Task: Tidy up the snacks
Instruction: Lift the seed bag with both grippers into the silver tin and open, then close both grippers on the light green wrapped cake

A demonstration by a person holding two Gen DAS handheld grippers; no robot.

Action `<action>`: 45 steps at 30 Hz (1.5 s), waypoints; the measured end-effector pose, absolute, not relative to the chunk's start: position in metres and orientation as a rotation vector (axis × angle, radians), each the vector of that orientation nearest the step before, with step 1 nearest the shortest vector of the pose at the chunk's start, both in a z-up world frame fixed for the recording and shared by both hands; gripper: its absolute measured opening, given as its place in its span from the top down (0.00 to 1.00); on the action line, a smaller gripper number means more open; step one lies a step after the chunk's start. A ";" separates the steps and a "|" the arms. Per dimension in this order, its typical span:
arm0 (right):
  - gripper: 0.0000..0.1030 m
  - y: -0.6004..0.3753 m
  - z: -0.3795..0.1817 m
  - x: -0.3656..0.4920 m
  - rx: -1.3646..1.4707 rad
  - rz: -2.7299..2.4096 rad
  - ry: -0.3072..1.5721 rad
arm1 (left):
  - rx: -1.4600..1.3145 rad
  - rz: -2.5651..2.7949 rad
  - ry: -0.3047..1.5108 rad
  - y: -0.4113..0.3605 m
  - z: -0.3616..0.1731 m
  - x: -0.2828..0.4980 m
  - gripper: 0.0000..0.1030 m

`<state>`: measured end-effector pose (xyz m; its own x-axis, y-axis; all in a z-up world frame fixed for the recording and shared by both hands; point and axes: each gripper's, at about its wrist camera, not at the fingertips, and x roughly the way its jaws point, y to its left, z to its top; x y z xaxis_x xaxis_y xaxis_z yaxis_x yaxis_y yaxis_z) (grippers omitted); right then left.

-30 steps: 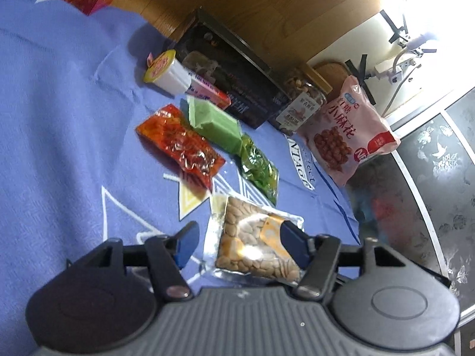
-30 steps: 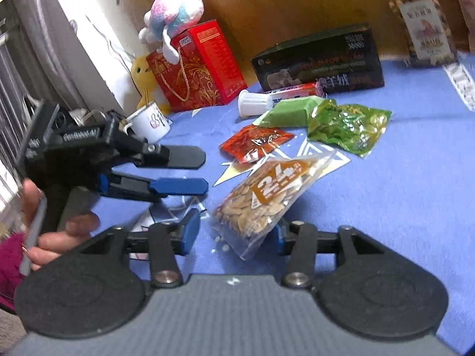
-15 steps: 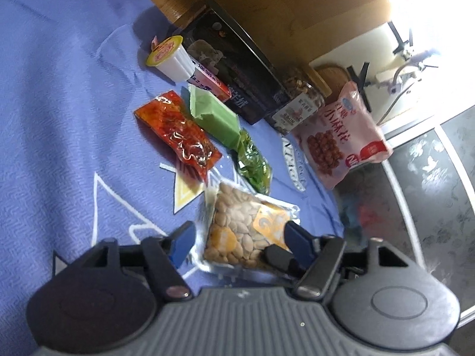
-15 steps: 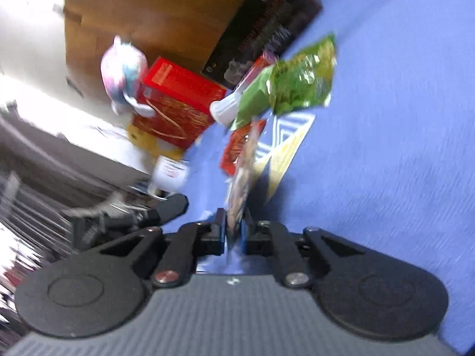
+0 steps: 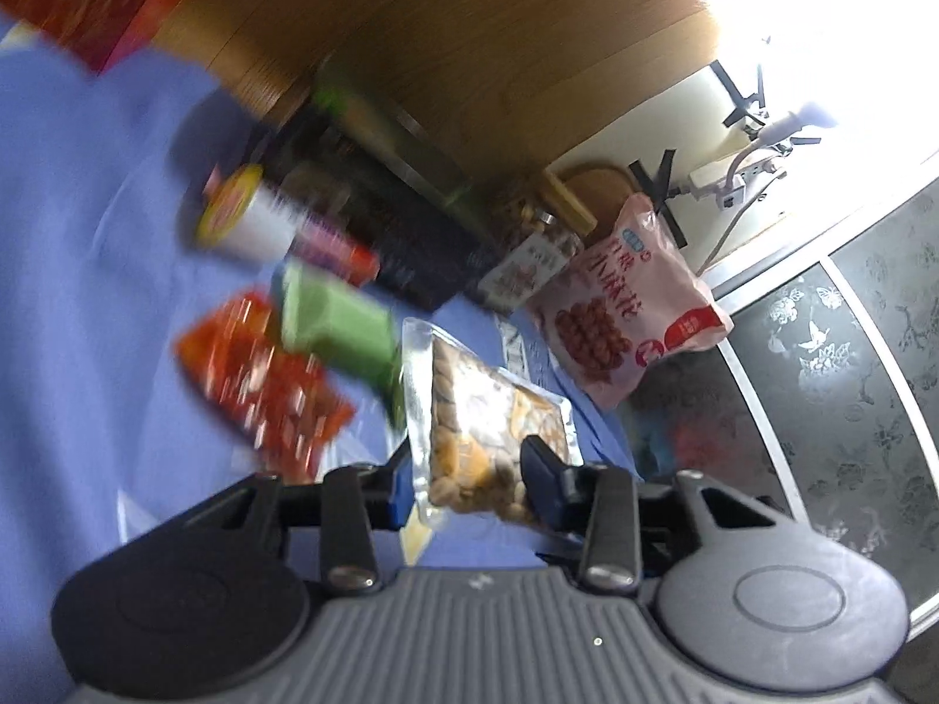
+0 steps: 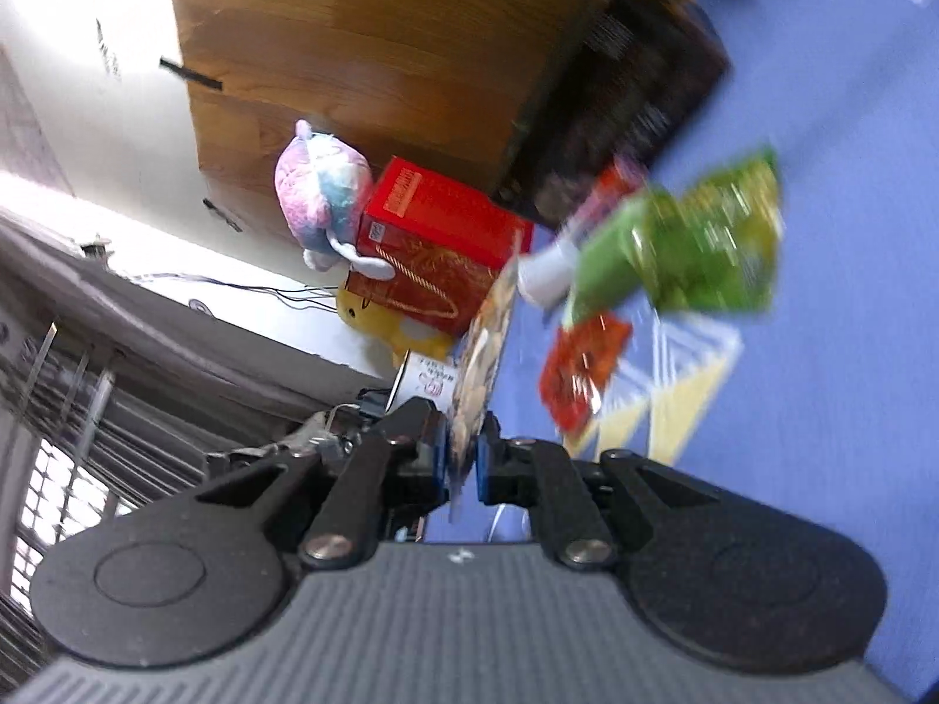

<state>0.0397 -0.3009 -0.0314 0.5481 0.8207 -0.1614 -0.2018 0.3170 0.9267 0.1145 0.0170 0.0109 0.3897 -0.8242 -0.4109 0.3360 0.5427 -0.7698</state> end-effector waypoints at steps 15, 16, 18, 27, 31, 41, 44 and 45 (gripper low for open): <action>0.61 -0.292 0.053 0.200 0.379 0.544 0.606 | -0.524 -0.690 0.789 -0.049 0.047 0.275 0.64; 0.57 -0.288 0.053 0.208 0.307 0.512 0.598 | -0.510 -0.674 0.801 -0.054 0.043 0.282 0.64; 0.54 -0.278 0.048 0.220 0.134 0.425 0.571 | -0.474 -0.652 0.817 -0.064 0.037 0.292 0.63; 0.54 -0.292 0.031 0.182 0.019 0.311 0.416 | -0.432 -0.646 0.768 -0.052 0.047 0.274 0.57; 0.54 -0.312 0.021 0.150 0.167 0.356 0.442 | -0.439 -0.657 0.746 -0.029 0.055 0.245 0.56; 0.53 -0.294 -0.027 0.148 0.362 0.452 0.646 | -0.484 -0.569 0.863 0.013 0.002 0.172 0.54; 0.53 -0.270 -0.031 0.166 0.360 0.486 0.687 | -0.517 -0.523 0.884 0.025 -0.012 0.163 0.54; 0.53 -0.263 -0.032 0.169 0.345 0.496 0.700 | -0.525 -0.514 0.886 0.030 -0.015 0.161 0.54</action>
